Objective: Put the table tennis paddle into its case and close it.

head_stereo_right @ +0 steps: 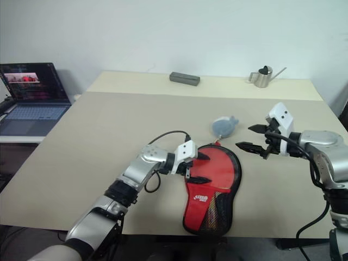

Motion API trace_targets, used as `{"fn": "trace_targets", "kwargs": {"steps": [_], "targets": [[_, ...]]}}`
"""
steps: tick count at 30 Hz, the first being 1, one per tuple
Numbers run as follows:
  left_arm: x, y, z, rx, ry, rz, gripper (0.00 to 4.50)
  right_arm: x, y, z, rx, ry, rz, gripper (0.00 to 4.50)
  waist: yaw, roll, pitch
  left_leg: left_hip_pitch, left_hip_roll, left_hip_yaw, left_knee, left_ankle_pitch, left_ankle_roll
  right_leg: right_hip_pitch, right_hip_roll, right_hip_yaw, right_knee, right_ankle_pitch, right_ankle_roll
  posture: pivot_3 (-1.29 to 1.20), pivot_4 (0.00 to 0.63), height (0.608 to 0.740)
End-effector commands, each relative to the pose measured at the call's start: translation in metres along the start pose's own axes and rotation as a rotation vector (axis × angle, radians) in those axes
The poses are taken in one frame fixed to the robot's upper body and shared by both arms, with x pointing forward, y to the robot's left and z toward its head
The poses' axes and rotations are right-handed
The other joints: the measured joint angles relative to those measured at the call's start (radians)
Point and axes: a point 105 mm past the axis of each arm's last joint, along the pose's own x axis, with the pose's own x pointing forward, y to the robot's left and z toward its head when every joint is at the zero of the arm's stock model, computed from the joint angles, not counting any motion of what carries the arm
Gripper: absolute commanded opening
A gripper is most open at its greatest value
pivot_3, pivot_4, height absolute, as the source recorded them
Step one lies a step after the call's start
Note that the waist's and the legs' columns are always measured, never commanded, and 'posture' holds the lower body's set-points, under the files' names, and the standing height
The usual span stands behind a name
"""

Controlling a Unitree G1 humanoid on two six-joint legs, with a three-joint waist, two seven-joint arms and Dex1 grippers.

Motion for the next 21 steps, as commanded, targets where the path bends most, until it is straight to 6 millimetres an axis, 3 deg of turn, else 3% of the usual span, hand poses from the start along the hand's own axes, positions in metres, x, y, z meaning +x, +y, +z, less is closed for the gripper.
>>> {"fn": "trace_targets", "kwargs": {"steps": [1,6,12,17,21], "targets": [[0.006,-0.006,-0.031,0.000,0.126,-0.009,4.49,-0.002,-0.006,0.014,-0.057,-0.030,-0.023,4.50,0.000,0.001,-0.001,0.001,0.000,0.000,0.000,0.000,0.000,0.001,0.000,0.000,0.000,0.000,0.000,0.00,0.150,0.740],[0.007,-0.007,-0.040,-0.012,0.146,-0.006,4.49,0.008,-0.021,0.023,-0.085,-0.046,-0.055,4.50,-0.002,0.003,-0.004,0.005,0.000,0.003,0.001,0.000,0.001,0.004,0.000,0.000,0.002,0.001,0.001,0.00,0.150,0.740],[0.008,-0.008,-0.041,-0.019,0.144,-0.002,4.49,0.037,-0.046,0.032,-0.056,-0.052,-0.069,4.50,-0.010,0.004,-0.004,0.027,0.000,0.005,-0.003,0.000,0.001,0.024,0.005,0.001,-0.001,0.001,0.001,0.00,0.150,0.740],[0.008,-0.009,-0.041,-0.025,0.138,0.005,4.49,0.072,-0.068,0.028,0.000,0.005,-0.116,4.50,-0.021,0.005,-0.005,0.029,0.000,0.004,-0.003,0.000,0.001,0.025,0.005,0.001,-0.001,0.001,0.001,0.00,0.150,0.740],[0.007,-0.010,-0.042,-0.028,0.137,0.008,4.49,0.088,-0.072,0.030,0.063,-0.009,-0.120,4.50,-0.020,0.005,-0.005,0.028,0.000,0.002,-0.003,0.000,0.001,0.025,0.000,0.001,-0.002,0.001,0.001,0.00,0.150,0.740]]}}
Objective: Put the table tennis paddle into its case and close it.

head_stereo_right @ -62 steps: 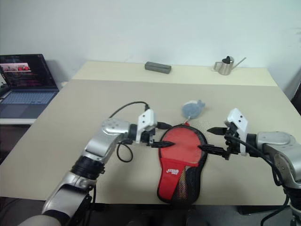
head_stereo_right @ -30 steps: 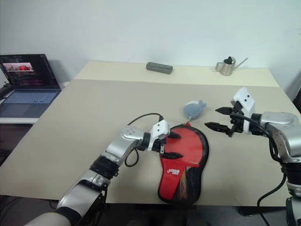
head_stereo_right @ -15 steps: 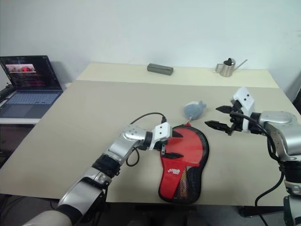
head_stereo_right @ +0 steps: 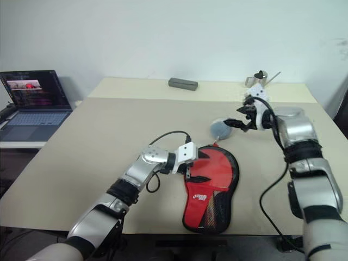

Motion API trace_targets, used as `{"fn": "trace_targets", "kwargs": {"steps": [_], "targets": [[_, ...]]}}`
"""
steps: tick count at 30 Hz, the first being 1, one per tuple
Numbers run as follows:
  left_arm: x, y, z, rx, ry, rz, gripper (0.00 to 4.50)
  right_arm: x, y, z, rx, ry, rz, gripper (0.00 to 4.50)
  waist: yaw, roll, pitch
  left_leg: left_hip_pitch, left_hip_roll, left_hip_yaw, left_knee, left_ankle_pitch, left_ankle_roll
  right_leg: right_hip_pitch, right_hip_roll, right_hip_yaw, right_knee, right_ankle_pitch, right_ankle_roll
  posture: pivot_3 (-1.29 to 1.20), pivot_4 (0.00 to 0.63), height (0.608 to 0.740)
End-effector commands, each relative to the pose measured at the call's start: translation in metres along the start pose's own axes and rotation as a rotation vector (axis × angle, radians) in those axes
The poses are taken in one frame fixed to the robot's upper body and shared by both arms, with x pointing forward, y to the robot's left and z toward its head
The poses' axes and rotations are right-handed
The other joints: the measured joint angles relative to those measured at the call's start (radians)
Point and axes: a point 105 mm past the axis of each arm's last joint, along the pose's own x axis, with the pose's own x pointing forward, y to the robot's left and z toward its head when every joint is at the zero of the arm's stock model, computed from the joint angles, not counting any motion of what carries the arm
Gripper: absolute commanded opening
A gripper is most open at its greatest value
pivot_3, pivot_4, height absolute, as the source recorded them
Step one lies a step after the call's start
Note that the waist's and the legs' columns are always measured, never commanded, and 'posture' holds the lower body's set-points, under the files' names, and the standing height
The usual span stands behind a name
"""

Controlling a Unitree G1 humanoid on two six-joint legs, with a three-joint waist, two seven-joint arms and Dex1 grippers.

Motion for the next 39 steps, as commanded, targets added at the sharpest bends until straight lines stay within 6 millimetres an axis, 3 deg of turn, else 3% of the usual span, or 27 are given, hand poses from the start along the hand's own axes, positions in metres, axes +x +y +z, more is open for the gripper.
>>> {"fn": "trace_targets", "kwargs": {"steps": [1,13,27,30,39], "targets": [[0.005,-0.015,-0.031,-0.052,0.117,-0.033,4.49,0.004,-0.008,0.014,0.009,-0.042,-0.038,4.50,0.000,0.000,0.000,0.000,0.000,0.000,0.000,0.000,0.000,0.000,-0.001,0.000,0.000,0.000,0.000,0.00,0.150,0.740],[0.002,-0.014,-0.032,-0.051,0.123,-0.015,4.49,0.034,0.005,0.003,0.086,-0.021,-0.044,4.50,-0.005,0.002,-0.001,0.000,0.000,0.000,-0.001,0.000,0.000,0.000,-0.001,0.001,0.000,0.000,0.000,0.00,0.150,0.740],[0.005,-0.017,-0.033,-0.052,0.124,-0.017,4.49,0.047,0.003,-0.029,-0.041,0.106,-0.177,4.50,-0.006,0.004,-0.002,0.000,-0.001,0.000,-0.001,0.000,0.000,0.000,-0.001,0.001,0.000,0.000,0.000,0.00,0.150,0.740],[0.006,-0.018,-0.033,-0.056,0.123,-0.017,4.50,0.048,0.003,-0.032,-0.081,0.129,-0.188,3.88,-0.006,0.004,-0.002,0.000,-0.001,0.000,-0.001,0.000,0.000,0.000,-0.001,0.001,0.000,0.000,0.000,0.00,0.150,0.740],[0.008,-0.021,-0.037,-0.081,0.130,-0.027,4.50,0.056,0.008,-0.035,-0.109,0.134,-0.205,0.83,-0.007,0.006,-0.004,0.000,-0.001,0.000,-0.001,0.000,0.000,0.000,-0.001,0.001,0.000,0.000,0.000,0.00,0.150,0.740]]}}
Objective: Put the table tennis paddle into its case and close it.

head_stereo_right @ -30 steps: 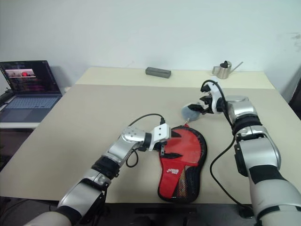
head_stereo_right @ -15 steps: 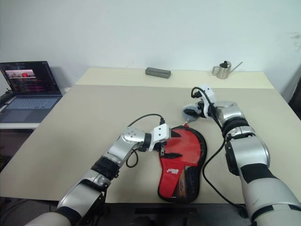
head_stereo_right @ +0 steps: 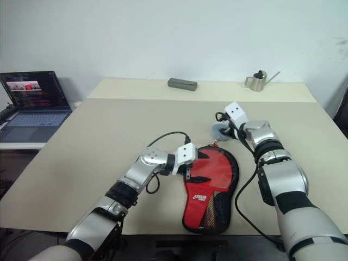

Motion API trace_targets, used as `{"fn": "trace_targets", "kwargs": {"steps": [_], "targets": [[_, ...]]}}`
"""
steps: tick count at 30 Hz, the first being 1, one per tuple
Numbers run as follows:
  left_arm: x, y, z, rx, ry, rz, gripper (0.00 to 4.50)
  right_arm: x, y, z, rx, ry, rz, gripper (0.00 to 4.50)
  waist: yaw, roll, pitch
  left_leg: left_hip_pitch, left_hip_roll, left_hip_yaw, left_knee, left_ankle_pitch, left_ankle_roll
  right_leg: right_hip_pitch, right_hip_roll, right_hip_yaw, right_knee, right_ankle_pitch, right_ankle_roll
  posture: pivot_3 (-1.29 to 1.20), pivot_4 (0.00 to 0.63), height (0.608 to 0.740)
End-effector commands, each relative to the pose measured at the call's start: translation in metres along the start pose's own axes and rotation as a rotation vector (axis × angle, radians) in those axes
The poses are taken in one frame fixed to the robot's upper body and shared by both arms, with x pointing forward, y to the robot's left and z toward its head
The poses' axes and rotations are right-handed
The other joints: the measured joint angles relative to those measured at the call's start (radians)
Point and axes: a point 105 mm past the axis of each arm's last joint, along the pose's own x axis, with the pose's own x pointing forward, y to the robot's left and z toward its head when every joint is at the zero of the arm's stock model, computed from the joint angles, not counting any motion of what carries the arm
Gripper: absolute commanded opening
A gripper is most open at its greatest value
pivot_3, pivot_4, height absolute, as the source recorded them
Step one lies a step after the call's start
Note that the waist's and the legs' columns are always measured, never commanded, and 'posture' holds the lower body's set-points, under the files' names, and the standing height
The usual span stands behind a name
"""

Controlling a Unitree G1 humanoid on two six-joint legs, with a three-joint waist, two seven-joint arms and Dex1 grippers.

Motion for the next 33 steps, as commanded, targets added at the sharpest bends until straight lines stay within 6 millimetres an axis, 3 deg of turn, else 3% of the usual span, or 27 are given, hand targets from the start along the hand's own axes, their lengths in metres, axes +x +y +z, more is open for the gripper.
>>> {"fn": "trace_targets", "kwargs": {"steps": [1,4,12,19,24,33], "targets": [[0.009,-0.020,-0.037,-0.074,0.133,-0.048,4.50,0.002,0.002,0.010,-0.032,-0.032,-0.013,0.55,0.000,0.000,0.000,0.000,0.000,0.000,0.000,0.000,0.000,0.000,0.000,0.000,0.000,0.000,0.000,0.00,0.150,0.740],[0.009,-0.018,-0.042,-0.094,0.160,-0.043,4.50,0.003,0.004,0.014,-0.050,-0.043,-0.016,0.04,0.000,0.000,-0.001,0.000,0.000,0.000,0.000,0.000,0.000,0.001,0.000,0.000,0.000,0.000,0.000,0.00,0.150,0.740],[0.012,-0.022,-0.051,-0.084,0.204,-0.071,4.50,0.001,0.003,0.026,-0.024,-0.082,-0.006,0.03,-0.001,0.001,-0.001,0.002,0.000,-0.001,0.000,0.000,0.000,0.002,0.000,0.000,0.000,0.000,0.000,0.00,0.150,0.740],[0.015,-0.031,-0.061,-0.093,0.232,-0.108,4.50,-0.018,-0.022,0.029,0.000,-0.095,-0.042,0.03,0.001,0.001,-0.001,0.001,-0.001,-0.002,0.000,0.000,0.000,0.003,0.000,-0.001,-0.001,0.000,0.000,0.00,0.150,0.740],[0.016,-0.035,-0.067,-0.108,0.241,-0.115,4.50,-0.039,-0.043,0.013,-0.001,-0.055,-0.065,0.03,0.004,0.001,-0.002,0.001,-0.002,-0.003,0.000,0.000,0.000,0.004,-0.001,-0.003,-0.002,0.000,0.001,0.00,0.150,0.740],[0.022,-0.039,-0.071,-0.121,0.246,-0.122,4.50,-0.063,-0.042,-0.026,-0.010,0.030,-0.049,0.03,0.008,0.004,-0.007,0.003,-0.003,-0.006,0.000,0.000,0.000,0.009,-0.001,-0.005,-0.004,-0.001,0.002,0.00,0.150,0.740]]}}
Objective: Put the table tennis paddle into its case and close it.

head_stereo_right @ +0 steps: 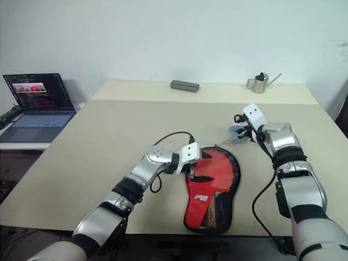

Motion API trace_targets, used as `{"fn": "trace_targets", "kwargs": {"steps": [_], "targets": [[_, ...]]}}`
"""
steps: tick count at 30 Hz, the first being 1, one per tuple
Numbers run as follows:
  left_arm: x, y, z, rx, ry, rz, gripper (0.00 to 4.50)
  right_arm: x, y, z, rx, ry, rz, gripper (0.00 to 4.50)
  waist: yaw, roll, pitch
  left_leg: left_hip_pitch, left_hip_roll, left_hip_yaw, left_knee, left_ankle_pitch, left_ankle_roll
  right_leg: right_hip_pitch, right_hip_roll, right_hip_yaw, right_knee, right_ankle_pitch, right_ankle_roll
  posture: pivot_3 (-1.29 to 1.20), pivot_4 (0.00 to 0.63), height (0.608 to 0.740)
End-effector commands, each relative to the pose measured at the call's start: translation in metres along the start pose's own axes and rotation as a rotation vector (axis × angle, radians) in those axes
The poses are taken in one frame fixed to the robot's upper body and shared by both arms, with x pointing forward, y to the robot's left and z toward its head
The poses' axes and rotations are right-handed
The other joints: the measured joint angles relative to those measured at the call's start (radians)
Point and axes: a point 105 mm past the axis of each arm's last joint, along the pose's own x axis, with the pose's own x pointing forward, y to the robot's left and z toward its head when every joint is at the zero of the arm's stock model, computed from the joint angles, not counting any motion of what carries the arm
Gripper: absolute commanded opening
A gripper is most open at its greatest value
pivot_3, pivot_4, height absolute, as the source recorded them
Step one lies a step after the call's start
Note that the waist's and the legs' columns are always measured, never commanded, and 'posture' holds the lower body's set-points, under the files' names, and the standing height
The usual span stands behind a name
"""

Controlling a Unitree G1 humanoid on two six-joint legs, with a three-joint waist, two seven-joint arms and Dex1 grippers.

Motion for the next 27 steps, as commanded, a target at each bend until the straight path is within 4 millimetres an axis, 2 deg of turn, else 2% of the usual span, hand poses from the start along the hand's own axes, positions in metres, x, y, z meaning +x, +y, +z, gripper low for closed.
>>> {"fn": "trace_targets", "kwargs": {"steps": [1,6,11,17,22,27], "targets": [[0.010,-0.040,-0.068,-0.115,0.239,-0.100,4.50,-0.018,-0.005,0.005,-0.037,-0.019,-0.023,0.03,0.004,0.000,-0.001,0.000,-0.001,-0.001,0.000,0.000,0.000,0.000,0.000,-0.001,-0.001,0.000,0.000,0.00,0.150,0.740],[0.011,-0.040,-0.069,-0.121,0.240,-0.098,4.50,-0.044,0.000,-0.011,-0.048,0.016,-0.013,0.03,0.016,0.001,-0.003,0.000,-0.002,-0.002,0.000,0.000,0.000,0.001,0.000,-0.002,-0.002,-0.001,0.002,0.00,0.150,0.740],[0.011,-0.041,-0.070,-0.120,0.243,-0.099,4.50,-0.073,-0.003,-0.017,-0.072,0.052,-0.016,0.03,0.020,0.001,-0.003,-0.001,-0.002,-0.002,0.000,0.000,0.000,0.001,0.000,-0.002,-0.003,-0.003,0.006,0.00,0.150,0.740],[0.013,-0.040,-0.069,-0.116,0.239,-0.100,4.50,-0.099,-0.002,-0.020,-0.045,0.076,-0.003,0.03,0.024,0.001,-0.004,-0.001,-0.001,-0.003,0.000,0.000,0.000,0.002,-0.001,-0.002,-0.005,-0.004,0.007,0.00,0.150,0.740],[0.015,-0.042,-0.069,-0.117,0.235,-0.104,4.50,-0.121,0.011,-0.026,-0.042,0.112,0.054,0.03,0.026,0.001,-0.004,-0.003,-0.001,-0.006,-0.001,-0.001,0.001,0.004,-0.002,-0.006,-0.014,-0.003,0.007,0.00,0.150,0.740],[0.017,-0.044,-0.067,-0.116,0.230,-0.111,4.50,-0.139,0.032,-0.045,-0.044,0.177,0.121,0.02,0.034,0.000,-0.004,-0.005,-0.001,-0.010,-0.002,-0.001,0.001,0.005,-0.003,-0.011,-0.016,-0.003,0.008,0.00,0.150,0.740]]}}
